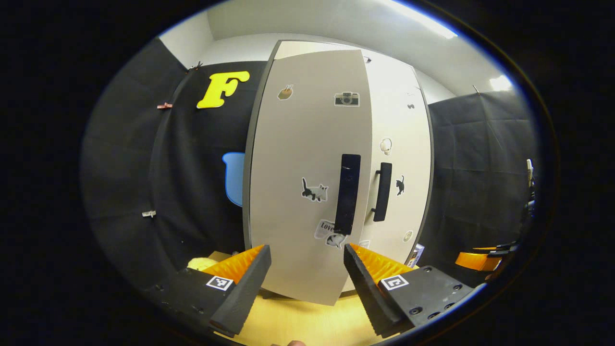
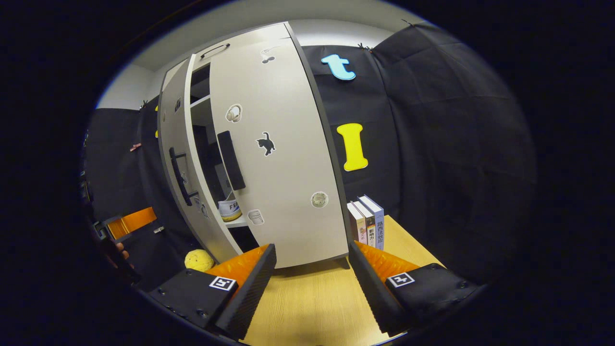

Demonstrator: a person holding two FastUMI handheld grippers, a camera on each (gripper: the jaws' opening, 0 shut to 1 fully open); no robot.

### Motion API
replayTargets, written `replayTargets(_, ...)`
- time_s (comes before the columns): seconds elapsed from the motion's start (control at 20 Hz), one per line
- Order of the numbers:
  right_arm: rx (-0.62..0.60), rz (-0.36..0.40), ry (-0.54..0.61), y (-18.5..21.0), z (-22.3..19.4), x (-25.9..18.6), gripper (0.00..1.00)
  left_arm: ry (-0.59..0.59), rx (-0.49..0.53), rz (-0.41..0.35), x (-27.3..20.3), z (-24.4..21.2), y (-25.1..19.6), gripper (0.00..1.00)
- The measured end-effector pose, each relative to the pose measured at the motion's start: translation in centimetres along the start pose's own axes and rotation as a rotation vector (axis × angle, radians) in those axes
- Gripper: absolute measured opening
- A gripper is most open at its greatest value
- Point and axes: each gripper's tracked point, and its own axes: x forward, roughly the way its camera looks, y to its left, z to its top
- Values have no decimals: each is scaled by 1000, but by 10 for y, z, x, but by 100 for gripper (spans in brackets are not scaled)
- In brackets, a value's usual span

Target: Grab one shoe with the right hand and put it into the shoe cabinet, grab the other shoe with the left hand and put it into the shoe cabinet; then close the right door with the right hand and the left door with the left hand.

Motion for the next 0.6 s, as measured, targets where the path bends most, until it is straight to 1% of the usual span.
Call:
replayTargets(0.05,-9,-4,-20,-1,5,-1,98,2,4,11,-6,-2,3,94)
replayTargets(0.15,-14,-2,-49,0,11,-3,98,12,20,45,-16,-11,17,95)
replayTargets(0.4,-62,-3,-35,-10,3,-8,98,49,30,67,-43,-36,28,95)
replayTargets(0.5,-67,-3,-30,-10,-2,-9,98,69,29,80,-46,-44,28,95)
replayTargets(0.6,-67,6,-22,-5,-6,-9,98,80,14,76,-45,-50,22,95)
